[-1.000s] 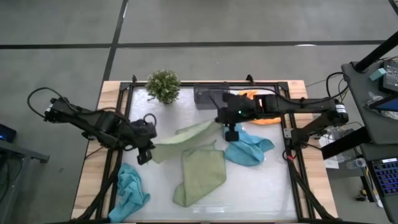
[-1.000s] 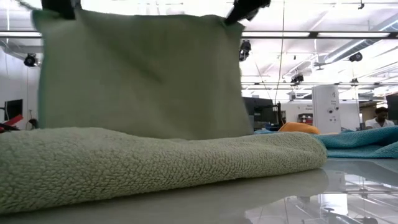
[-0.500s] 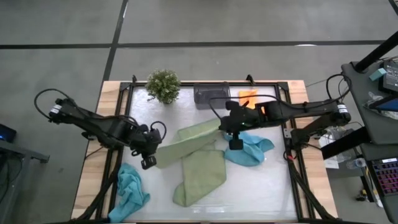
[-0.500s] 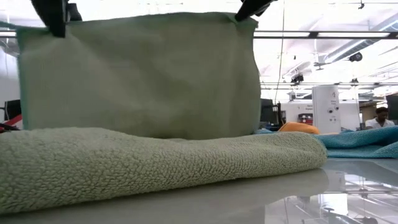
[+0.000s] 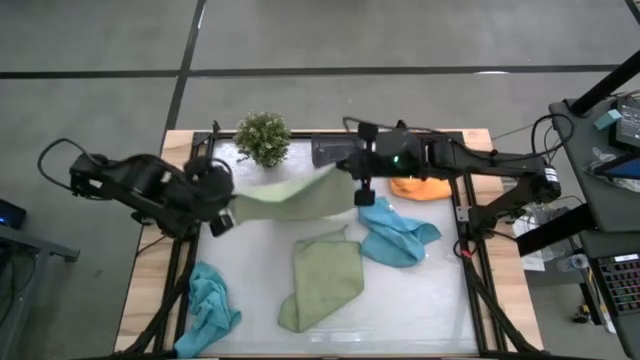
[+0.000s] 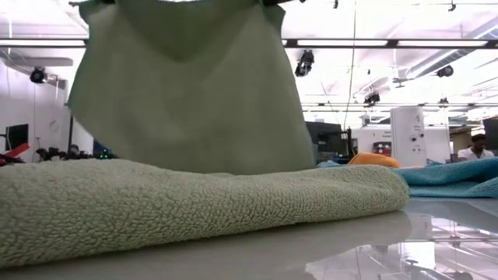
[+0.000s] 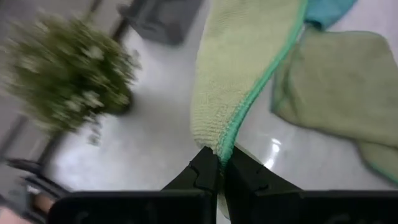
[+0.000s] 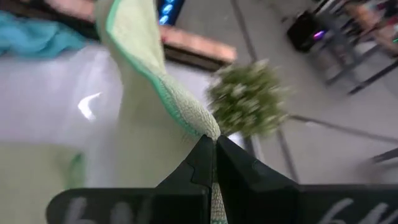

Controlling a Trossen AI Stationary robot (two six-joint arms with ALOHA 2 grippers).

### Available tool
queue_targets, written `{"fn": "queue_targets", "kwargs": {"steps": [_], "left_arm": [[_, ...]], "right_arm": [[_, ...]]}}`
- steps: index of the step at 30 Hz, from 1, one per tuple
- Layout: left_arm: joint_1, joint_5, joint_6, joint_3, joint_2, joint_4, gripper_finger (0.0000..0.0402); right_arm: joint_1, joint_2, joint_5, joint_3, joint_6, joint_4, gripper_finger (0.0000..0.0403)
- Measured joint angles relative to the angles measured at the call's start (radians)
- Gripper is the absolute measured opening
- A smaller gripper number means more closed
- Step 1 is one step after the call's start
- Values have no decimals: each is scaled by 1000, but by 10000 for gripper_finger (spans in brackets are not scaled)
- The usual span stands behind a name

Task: Fold microfiber towels
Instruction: Fold the left green towel

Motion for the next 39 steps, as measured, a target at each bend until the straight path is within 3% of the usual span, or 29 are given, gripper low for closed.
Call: {"fn": "queue_targets", "kwargs": {"steps": [7,12,16,21,27,39], "left_arm": [[1,-45,74,84,-32,-62,0],[1,120,43,69,-46,-51,0],[0,138,24,12,-35,-46,0],[0,257,28,-78,1,53,0],[-43,416,28,-173,71,313,0],[-170,584,3,-214,314,650,0]], "right_arm": [[-33,-2,-4,133,-36,-25,8],[-32,-2,-41,206,3,-135,8],[-32,-1,-170,204,83,-255,8],[-6,-1,-302,142,177,-377,8],[67,-5,-438,37,245,-489,8],[255,-5,-584,-247,365,-385,8]]}}
